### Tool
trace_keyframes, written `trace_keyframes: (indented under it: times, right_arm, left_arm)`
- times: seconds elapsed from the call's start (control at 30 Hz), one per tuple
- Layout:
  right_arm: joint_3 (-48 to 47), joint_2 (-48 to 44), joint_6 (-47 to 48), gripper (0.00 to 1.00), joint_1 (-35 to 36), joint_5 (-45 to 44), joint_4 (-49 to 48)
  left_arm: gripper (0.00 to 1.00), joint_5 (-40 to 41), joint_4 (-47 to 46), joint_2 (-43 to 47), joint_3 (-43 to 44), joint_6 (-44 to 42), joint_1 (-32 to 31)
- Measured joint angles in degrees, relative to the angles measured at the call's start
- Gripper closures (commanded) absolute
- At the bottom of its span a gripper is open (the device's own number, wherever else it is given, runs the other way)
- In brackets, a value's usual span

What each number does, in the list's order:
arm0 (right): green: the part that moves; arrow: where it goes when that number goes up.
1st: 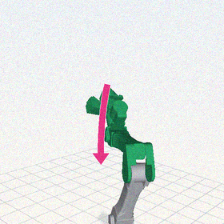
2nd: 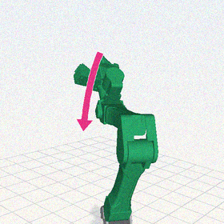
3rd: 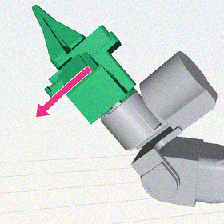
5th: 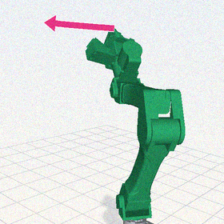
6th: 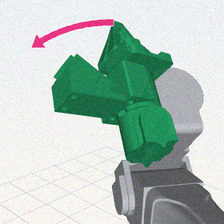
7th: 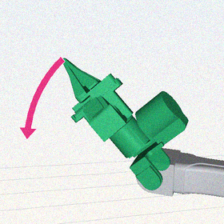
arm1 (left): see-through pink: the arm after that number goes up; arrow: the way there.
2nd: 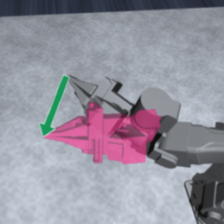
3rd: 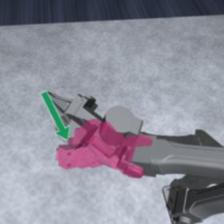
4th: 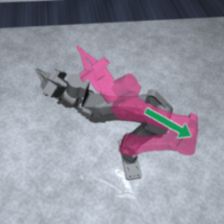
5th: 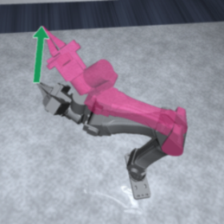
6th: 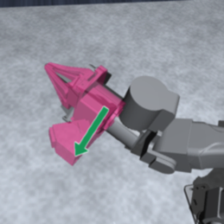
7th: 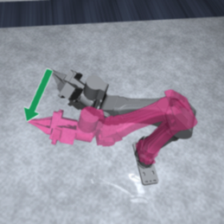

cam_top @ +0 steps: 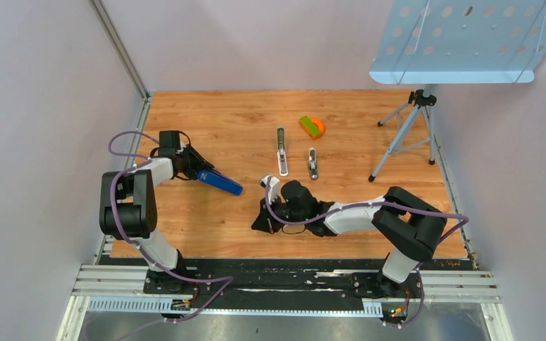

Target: Load the staples into the stapler

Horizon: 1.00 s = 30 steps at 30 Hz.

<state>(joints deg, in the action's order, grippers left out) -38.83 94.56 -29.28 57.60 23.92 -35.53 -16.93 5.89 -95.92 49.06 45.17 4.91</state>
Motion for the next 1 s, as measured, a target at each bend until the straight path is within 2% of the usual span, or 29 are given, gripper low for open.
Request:
trace_keyframes:
  times: [0.07, 0.13, 0.33, 0.37, 0.5, 0.57, 0.77, 1.0]
  right_arm:
    - [0.3, 0.0, 0.1, 1.00, 0.0, -0.2, 0.7]
    - [0.3, -0.1, 0.5, 0.92, 0.0, -0.9, 1.7]
    - [-4.0, -2.0, 6.7, 0.42, 0.0, -7.3, 10.7]
    - [-6.2, -2.1, 9.1, 0.35, 0.0, -9.2, 11.8]
    - [-15.0, -1.0, 17.5, 0.19, 0.0, -14.5, 13.3]
    - [-20.5, 1.7, 23.3, 0.16, 0.0, -15.7, 12.6]
    - [-28.4, 10.4, 35.7, 0.15, 1.6, -17.7, 11.8]
    - [-31.0, 16.7, 44.2, 0.18, 5.6, -20.8, 10.7]
  left_arm:
    - [0.94, 0.6, 0.3, -0.1, 0.5, -0.4, -0.1]
    - [1.00, 1.1, 0.7, -0.1, 1.0, -1.1, -0.2]
    - [1.00, 2.7, 4.3, 1.7, 1.9, -2.4, -0.6]
    - [1.00, 3.0, 5.0, 2.6, 1.9, -2.3, -0.8]
    - [1.00, 2.5, 6.4, 6.2, 1.0, -0.9, -2.1]
    - [1.00, 1.4, 7.1, 7.5, 0.3, 0.5, -2.5]
    - [1.00, -0.1, 10.0, 10.1, -1.1, 3.3, -4.2]
    - [1.00, 0.6, 12.7, 13.2, -1.2, 3.3, -6.0]
